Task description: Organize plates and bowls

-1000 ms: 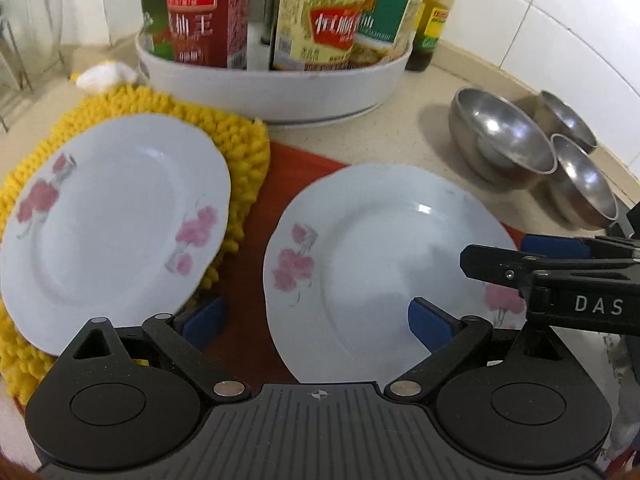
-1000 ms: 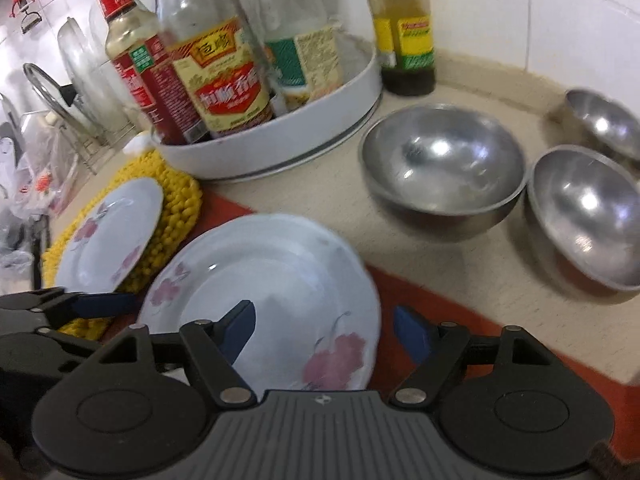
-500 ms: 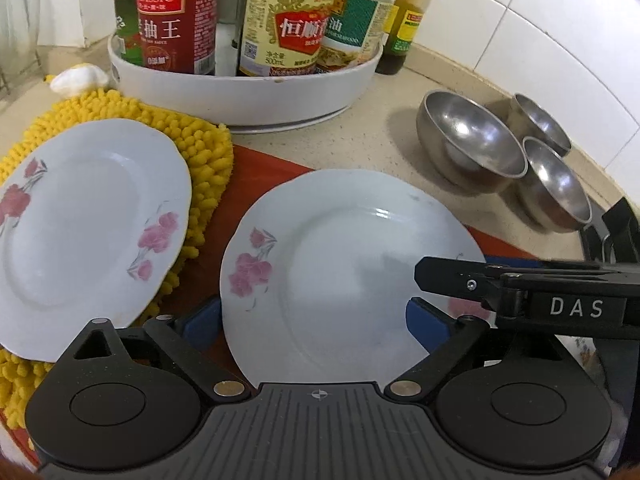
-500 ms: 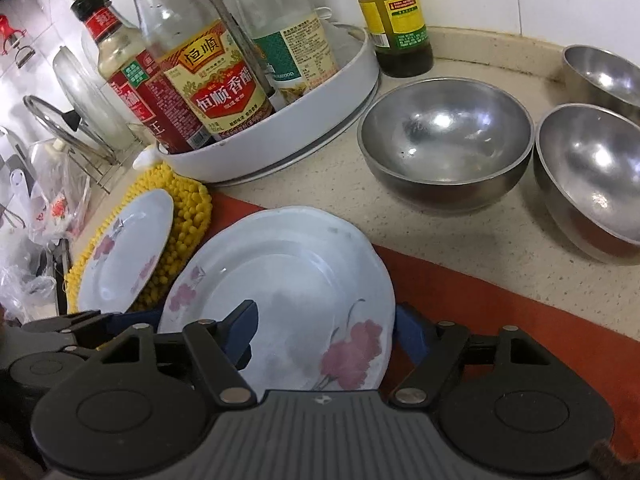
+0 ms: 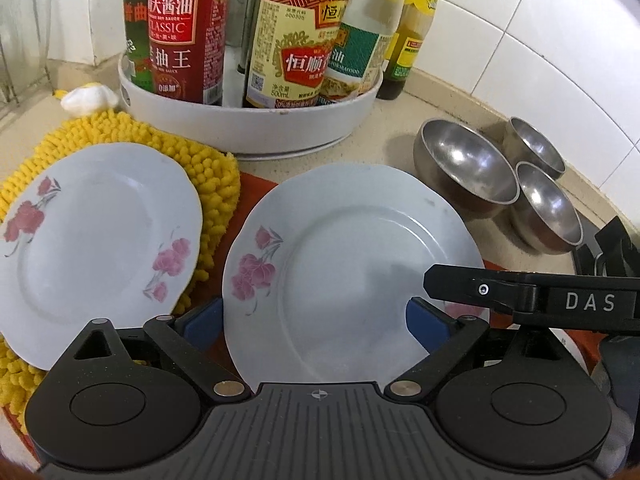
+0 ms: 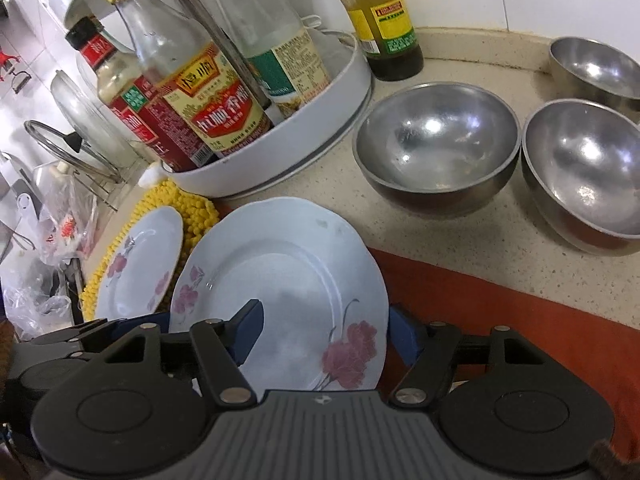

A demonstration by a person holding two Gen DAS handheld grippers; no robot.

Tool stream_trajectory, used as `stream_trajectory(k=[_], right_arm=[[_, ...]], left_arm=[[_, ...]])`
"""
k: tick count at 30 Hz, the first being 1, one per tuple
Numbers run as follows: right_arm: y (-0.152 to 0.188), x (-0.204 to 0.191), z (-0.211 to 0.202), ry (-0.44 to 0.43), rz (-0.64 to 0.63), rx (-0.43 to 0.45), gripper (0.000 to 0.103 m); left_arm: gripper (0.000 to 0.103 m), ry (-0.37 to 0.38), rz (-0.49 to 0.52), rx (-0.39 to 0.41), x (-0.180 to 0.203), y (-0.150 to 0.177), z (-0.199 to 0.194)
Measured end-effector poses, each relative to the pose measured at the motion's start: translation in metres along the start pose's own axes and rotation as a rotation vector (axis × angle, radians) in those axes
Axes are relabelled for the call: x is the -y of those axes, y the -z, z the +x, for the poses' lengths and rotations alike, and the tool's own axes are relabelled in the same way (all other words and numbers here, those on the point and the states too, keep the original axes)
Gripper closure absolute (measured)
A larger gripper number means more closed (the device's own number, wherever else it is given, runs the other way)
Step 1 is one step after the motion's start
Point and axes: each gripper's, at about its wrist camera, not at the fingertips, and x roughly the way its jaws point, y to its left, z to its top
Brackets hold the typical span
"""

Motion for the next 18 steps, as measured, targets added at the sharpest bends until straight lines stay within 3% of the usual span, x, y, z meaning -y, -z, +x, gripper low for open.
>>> stream_trajectory(k=[18], right_arm=[[-0.007, -0.004, -0.018, -0.015, 0.036, 0.018, 0.039]], left_arm=[[0.004, 0.006, 0.041, 0.048, 0.011, -0.008, -0.017]])
